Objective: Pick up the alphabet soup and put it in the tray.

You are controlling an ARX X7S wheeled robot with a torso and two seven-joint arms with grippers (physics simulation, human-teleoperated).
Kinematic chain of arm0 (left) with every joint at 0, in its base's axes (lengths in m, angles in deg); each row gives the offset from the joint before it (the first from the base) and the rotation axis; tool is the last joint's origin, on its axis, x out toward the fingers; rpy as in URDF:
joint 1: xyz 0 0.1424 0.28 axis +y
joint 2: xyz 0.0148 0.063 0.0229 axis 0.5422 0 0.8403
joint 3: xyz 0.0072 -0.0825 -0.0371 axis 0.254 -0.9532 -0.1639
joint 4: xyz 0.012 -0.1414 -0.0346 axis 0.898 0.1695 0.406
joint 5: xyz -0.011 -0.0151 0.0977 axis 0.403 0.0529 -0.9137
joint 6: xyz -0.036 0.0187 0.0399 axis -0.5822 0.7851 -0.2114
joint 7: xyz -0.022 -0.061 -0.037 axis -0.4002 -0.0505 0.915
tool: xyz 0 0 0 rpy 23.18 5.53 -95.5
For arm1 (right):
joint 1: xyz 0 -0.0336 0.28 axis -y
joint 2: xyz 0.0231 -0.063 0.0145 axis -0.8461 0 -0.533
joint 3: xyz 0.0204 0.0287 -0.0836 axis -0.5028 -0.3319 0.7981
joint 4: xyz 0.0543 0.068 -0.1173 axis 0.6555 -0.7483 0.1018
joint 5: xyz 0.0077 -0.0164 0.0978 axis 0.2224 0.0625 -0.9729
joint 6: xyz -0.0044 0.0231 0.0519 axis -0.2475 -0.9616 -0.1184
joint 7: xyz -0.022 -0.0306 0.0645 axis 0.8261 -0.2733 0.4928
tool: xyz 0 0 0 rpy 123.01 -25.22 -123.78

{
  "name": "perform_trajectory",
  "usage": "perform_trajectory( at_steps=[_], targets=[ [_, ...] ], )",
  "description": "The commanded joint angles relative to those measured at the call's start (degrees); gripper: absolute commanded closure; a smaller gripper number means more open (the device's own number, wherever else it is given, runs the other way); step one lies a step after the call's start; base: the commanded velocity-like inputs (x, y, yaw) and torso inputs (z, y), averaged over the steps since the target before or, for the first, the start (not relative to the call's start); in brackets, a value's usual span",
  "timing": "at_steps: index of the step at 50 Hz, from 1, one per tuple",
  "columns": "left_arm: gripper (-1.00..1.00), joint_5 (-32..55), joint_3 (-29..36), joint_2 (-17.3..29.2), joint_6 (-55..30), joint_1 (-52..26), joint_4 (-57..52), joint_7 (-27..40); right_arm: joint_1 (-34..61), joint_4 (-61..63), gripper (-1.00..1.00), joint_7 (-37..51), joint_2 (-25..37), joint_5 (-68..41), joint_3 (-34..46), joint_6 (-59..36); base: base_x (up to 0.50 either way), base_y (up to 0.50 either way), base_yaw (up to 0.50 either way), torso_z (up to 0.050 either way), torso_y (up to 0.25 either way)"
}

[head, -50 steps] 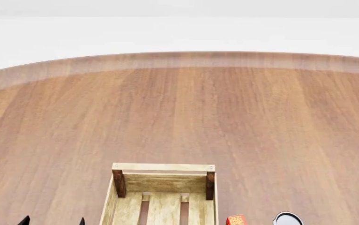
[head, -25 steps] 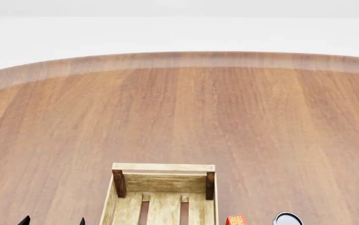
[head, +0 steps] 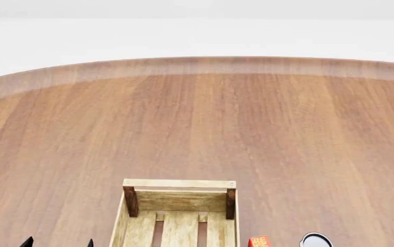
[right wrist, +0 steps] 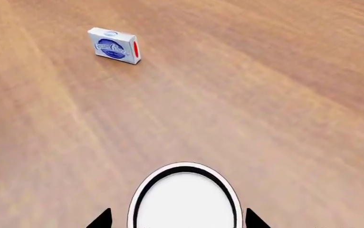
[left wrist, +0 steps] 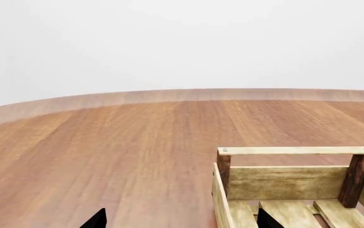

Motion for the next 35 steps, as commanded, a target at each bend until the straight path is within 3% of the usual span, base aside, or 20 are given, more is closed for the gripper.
perform_trajectory(
  at_steps=[1, 33, 34, 35],
  targets=[
    [-1.00, 0.22, 0.23, 0.19, 0.04, -0.10, 0.05, 0.19, 1.35, -2.79, -1.00, -0.35, -0.06, 0.89, 1.24, 1.28, 0.00, 0.00, 0.00, 0.000, 0.000],
    [-1.00, 0.69, 0.92, 0.62, 0.25, -0.29, 0.11, 0.74, 1.81, -4.17, -1.00, 0.18, -0.08, 1.56, 2.30, 2.54, 0.00, 0.00, 0.00, 0.000, 0.000],
    [-1.00, 0.69, 0.95, 0.62, 0.27, -0.30, 0.13, 0.77, 1.79, -4.02, 1.00, 0.20, -0.07, 1.53, 2.28, 2.59, 0.00, 0.00, 0.00, 0.000, 0.000],
    [-1.00, 0.71, 0.97, 0.65, 0.24, -0.28, 0.07, 0.80, 1.69, -3.67, 1.00, 0.23, -0.05, 1.55, 2.33, 2.59, 0.00, 0.00, 0.00, 0.000, 0.000]
  ],
)
